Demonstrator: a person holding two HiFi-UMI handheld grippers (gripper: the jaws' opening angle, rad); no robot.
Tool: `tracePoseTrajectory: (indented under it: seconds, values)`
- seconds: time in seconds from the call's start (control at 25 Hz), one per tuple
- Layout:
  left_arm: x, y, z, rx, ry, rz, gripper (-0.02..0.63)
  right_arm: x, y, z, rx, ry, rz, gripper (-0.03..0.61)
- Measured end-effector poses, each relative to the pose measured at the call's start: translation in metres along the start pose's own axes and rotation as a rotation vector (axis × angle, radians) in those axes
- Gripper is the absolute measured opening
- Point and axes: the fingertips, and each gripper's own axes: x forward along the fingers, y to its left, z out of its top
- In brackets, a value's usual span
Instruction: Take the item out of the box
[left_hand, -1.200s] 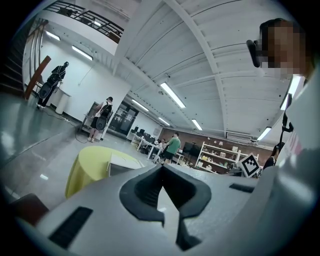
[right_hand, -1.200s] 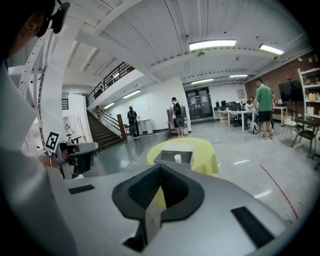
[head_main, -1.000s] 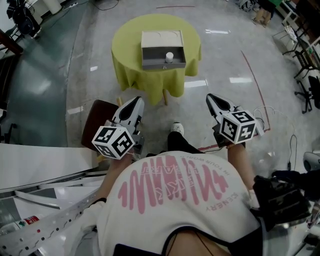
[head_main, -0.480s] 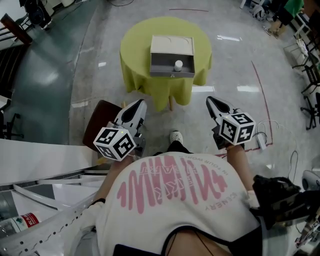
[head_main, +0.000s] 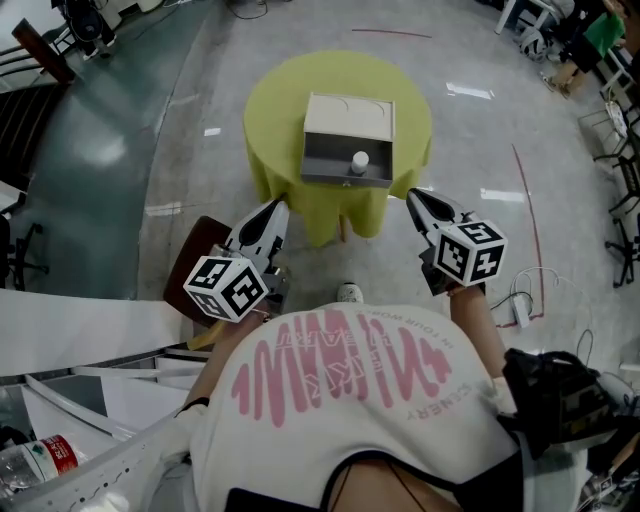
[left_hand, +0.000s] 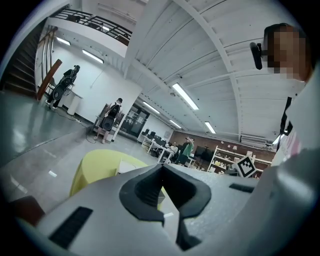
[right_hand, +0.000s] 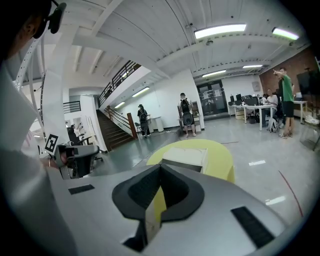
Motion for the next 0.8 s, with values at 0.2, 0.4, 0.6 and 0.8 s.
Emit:
tracePoseTrajectory:
  seconds: [0.2, 0.4, 0.6, 0.8]
  values:
    - [0.022, 0.008, 0.007, 0.002, -0.012, 0.030, 0.006, 0.025, -0.020, 0.015, 0.008, 0.005, 0.040, 0.006]
    - [0.040, 0.018, 0.016, 0.002, -0.023, 0.065, 0.006, 0.049, -0.033, 0.028, 0.010, 0.016, 0.086, 0.006]
    - [0.056, 0.031, 0.021, -0.003, -0.044, 0.108, 0.006, 0.074, -0.045, 0.036, -0.009, 0.034, 0.128, 0.006]
    - [0.065, 0.044, 0.024, -0.031, -0.064, 0.142, 0.006, 0.094, -0.052, 0.039, -0.019, 0.063, 0.157, 0.006]
